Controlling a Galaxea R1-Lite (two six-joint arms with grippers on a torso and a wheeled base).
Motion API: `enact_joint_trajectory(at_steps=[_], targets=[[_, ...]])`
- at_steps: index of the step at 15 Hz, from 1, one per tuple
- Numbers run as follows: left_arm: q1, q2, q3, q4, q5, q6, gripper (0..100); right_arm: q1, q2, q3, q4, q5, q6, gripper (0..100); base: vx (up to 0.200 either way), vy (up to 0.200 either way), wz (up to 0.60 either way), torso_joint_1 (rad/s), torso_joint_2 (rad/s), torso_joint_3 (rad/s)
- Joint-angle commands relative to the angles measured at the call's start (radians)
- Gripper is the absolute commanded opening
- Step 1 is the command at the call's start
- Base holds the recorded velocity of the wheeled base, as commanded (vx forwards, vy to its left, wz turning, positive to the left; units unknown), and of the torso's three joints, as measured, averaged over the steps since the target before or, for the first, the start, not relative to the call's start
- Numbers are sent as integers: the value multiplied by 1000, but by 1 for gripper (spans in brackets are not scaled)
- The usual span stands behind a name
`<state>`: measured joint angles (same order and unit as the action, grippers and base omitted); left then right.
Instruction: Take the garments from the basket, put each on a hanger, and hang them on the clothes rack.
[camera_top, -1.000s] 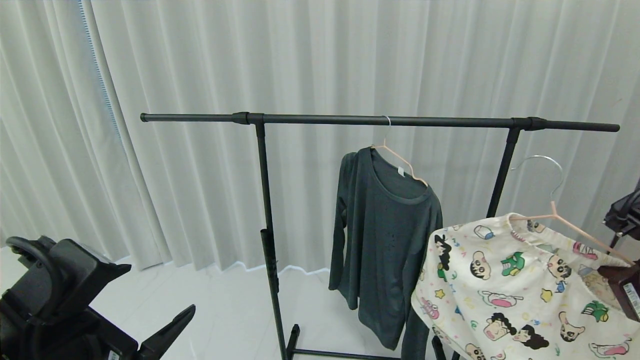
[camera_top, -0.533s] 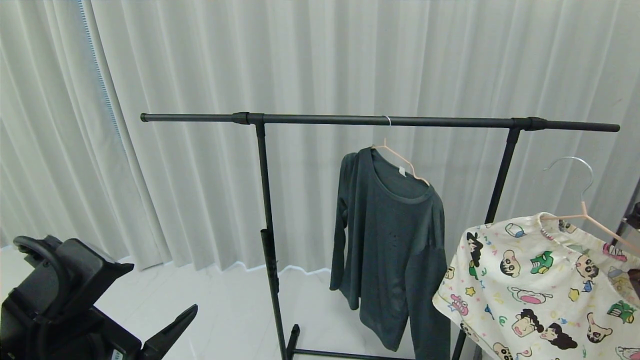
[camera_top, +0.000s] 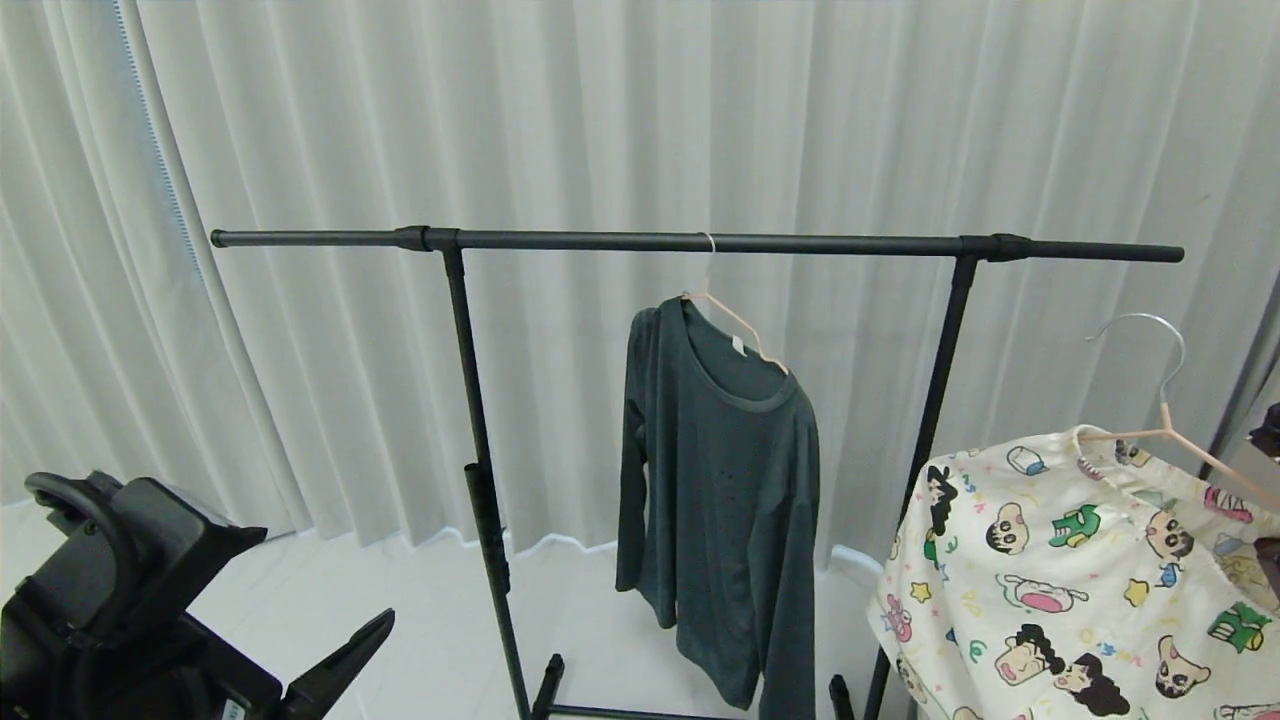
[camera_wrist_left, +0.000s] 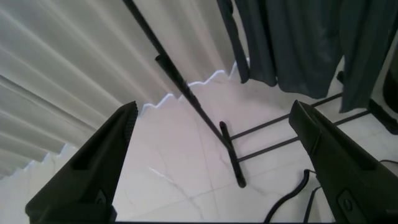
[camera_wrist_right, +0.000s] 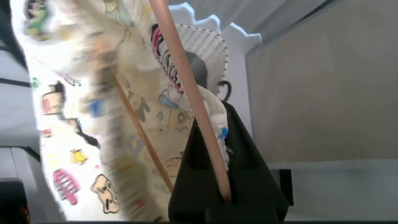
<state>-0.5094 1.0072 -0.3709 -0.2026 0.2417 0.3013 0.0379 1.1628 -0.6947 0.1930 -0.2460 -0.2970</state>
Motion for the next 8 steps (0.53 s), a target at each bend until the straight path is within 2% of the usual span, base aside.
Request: enact_joint_trajectory(at_steps=[1, 4, 6, 8], targets=[[0, -1, 0, 0, 1, -1, 100, 0, 5, -2, -1, 1, 1, 0, 0, 0, 0, 0, 0, 0], [0, -2, -3, 0, 1, -4, 100, 7, 11, -8, -7, 4, 26, 0, 0, 0, 0, 0, 0, 0], [0, -2, -3, 0, 1, -7, 100, 37, 21, -22, -23, 4, 78, 0, 0, 0, 0, 0, 0, 0], [0, -2, -2, 0, 1, -7, 100, 60, 40, -28, -63, 4, 104, 0, 200, 0, 0, 0, 0, 5]])
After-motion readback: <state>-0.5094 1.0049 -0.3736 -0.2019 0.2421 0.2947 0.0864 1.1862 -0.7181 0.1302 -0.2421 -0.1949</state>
